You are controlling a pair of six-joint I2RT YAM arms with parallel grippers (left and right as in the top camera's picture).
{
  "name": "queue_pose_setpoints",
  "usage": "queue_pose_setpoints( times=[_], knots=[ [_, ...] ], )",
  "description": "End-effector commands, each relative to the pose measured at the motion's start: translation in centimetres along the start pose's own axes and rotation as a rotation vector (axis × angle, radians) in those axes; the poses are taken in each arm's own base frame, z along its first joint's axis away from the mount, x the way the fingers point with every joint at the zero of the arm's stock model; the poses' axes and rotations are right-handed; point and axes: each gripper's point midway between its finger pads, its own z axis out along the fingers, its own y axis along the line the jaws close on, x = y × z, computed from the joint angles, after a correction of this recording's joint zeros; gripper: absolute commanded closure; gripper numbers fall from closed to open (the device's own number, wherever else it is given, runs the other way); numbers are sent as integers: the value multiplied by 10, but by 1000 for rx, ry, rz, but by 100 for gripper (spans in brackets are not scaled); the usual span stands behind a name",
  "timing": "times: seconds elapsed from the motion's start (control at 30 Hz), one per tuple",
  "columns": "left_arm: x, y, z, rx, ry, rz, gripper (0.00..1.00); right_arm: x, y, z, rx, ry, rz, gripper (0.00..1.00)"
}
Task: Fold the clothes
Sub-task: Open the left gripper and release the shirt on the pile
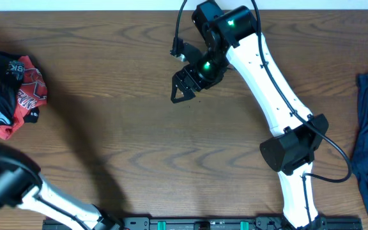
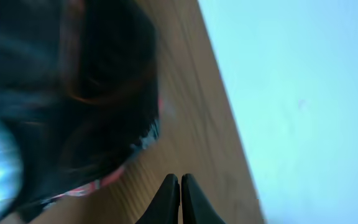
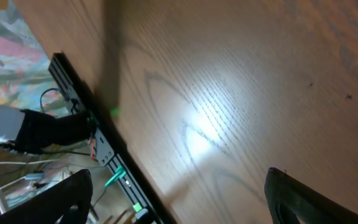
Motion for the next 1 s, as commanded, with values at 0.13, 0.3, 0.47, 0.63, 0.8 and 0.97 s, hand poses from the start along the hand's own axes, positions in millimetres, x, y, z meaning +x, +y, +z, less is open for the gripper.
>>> queue_pose_setpoints(
  times=[0.13, 0.3, 0.47, 0.63, 0.8, 0.97],
  knots=[
    [43, 23, 72, 18, 205, 12, 94, 7, 7, 1, -20, 29, -2, 12],
    [38, 57, 84, -44, 211, -68, 94, 8, 7, 1, -21, 31, 0, 13],
    [32, 83, 84, -54, 217, -120, 94, 8, 7, 1, -21, 31, 4, 13],
    [33, 93, 91, -40, 235, -106, 94, 8, 7, 1, -21, 31, 12, 13],
    [40, 91, 97, 1, 275, -125, 94, 8, 7, 1, -21, 31, 15, 13],
    [46, 59, 90, 176, 331, -130, 94, 8, 7, 1, -20, 31, 13, 1]
  ],
)
